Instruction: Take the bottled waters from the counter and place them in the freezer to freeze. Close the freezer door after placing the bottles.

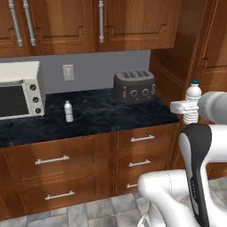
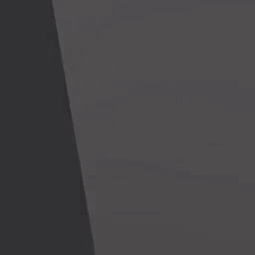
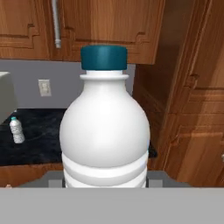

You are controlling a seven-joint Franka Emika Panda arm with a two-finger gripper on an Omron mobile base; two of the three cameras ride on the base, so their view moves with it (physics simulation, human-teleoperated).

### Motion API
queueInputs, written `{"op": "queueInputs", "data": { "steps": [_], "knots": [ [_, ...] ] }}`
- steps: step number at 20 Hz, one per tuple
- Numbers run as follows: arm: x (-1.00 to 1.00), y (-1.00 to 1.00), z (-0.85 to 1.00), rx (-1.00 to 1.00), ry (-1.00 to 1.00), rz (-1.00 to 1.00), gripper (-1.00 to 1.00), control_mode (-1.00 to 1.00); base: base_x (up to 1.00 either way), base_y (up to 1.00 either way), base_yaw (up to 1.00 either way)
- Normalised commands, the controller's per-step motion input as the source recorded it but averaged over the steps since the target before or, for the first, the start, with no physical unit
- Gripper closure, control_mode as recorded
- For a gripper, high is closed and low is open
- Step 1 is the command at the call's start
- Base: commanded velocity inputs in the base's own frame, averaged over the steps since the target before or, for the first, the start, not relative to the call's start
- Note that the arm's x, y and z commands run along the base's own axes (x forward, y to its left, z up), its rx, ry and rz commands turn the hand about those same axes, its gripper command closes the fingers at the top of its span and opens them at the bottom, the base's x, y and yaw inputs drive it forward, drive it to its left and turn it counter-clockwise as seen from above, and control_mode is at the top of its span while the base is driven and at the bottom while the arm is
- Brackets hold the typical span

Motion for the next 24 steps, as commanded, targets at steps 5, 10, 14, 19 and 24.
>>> {"op": "queueInputs", "data": {
  "steps": [5, 10, 14, 19, 24],
  "knots": [
    [0.00, 0.00, 0.00, 0.00, 0.00, 0.00, 1.00, 1.00, 0.20, 0.07, 0.84],
    [0.00, 0.00, 0.00, 0.00, 0.00, 0.00, 1.00, 1.00, 0.27, 0.06, 0.82],
    [0.00, 0.00, 0.00, 0.00, 0.00, 0.00, 1.00, 1.00, 0.50, 0.00, 0.84],
    [0.00, 0.00, 0.00, 0.00, 0.00, 0.00, 1.00, 1.00, 0.52, 0.00, 0.85],
    [0.00, 0.00, 0.00, 0.00, 0.00, 0.00, 1.00, 1.00, 0.48, 0.00, 0.85]
  ]
}}
